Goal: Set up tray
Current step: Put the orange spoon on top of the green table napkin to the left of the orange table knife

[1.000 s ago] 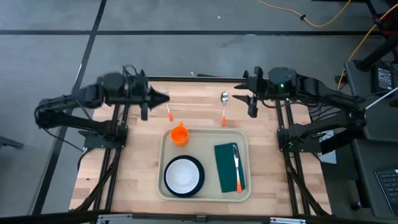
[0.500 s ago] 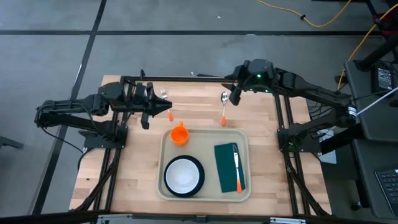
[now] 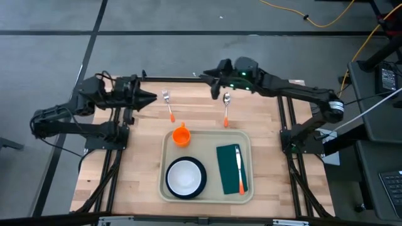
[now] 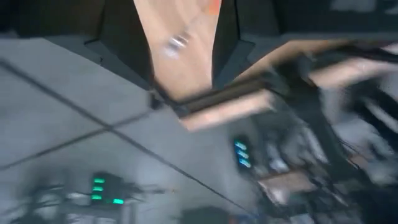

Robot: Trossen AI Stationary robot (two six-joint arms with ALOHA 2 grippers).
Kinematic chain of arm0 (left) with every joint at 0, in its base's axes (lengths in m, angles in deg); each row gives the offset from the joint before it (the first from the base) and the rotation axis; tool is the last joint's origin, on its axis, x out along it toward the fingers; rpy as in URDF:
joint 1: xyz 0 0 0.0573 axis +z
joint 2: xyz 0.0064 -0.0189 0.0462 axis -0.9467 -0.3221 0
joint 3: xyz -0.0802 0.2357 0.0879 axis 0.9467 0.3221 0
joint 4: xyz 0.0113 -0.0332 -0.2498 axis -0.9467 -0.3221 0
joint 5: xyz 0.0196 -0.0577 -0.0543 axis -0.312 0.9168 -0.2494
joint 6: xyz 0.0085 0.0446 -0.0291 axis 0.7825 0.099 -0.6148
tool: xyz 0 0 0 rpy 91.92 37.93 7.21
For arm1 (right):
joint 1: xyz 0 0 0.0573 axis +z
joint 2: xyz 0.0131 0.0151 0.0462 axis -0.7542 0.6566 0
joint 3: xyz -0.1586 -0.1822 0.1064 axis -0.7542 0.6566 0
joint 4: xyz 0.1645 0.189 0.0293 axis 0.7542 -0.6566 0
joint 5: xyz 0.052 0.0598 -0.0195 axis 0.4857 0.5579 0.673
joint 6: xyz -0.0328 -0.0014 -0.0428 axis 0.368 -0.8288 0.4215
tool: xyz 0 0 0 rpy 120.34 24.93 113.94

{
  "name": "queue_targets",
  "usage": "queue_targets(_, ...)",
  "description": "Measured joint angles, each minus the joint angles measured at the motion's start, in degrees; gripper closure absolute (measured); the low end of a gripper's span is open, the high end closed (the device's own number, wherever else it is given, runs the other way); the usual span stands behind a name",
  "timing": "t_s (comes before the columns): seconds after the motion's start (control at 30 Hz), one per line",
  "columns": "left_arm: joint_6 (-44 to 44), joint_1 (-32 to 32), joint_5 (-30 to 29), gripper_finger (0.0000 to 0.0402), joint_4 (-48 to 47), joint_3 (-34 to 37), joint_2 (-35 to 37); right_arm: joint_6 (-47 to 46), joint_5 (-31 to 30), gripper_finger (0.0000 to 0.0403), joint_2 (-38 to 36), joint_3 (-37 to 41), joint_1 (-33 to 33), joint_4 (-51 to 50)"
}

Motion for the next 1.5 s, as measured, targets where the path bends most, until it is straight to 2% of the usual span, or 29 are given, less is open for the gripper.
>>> queue_targets(0.13,0.00,1.46,-0.02,0.0357,-1.23,0.00,2.45,-3.87,7.50,0.0237,6.04,-2.67,-1.30,3.74)
queue_targets(0.27,-0.76,2.00,-1.61,0.0357,-4.17,-0.02,3.77,-4.39,8.34,0.0237,11.05,-7.75,-1.28,3.28)
queue_targets(0.4,-4.50,2.78,-12.39,0.0357,-11.05,-0.02,2.91,-0.17,9.68,0.0237,12.69,-13.53,-1.22,-3.01)
queue_targets(0.5,-8.27,3.87,-20.64,0.0357,-18.40,-0.03,0.13,3.07,7.81,0.0237,12.37,-17.76,-1.15,-11.29)
queue_targets(0.57,-10.66,4.93,-23.93,0.0357,-21.59,-0.02,-2.57,5.29,5.56,0.0237,12.00,-20.40,-1.15,-18.45)
queue_targets(0.77,-16.54,8.09,-23.80,0.0357,-27.41,-0.02,-13.10,9.89,-0.05,0.0237,9.37,-24.28,-1.17,-35.88)
queue_targets(1.03,-19.37,11.67,-24.04,0.0357,-27.10,-0.02,-26.15,13.34,-2.42,0.0237,4.19,-24.28,-1.15,-43.10)
queue_targets(1.17,-19.57,12.32,-21.61,0.0357,-22.12,0.00,-29.51,14.07,-5.64,0.0237,2.82,-24.17,-1.43,-45.12)
queue_targets(1.3,-20.69,12.16,-18.94,0.0357,-16.55,0.00,-30.35,10.51,-6.44,0.0237,3.02,-20.16,-3.60,-44.58)
queue_targets(1.5,-21.55,12.21,-19.25,0.0357,-15.42,0.00,-28.41,-2.38,-9.34,0.0237,3.27,-5.04,-8.24,-37.99)
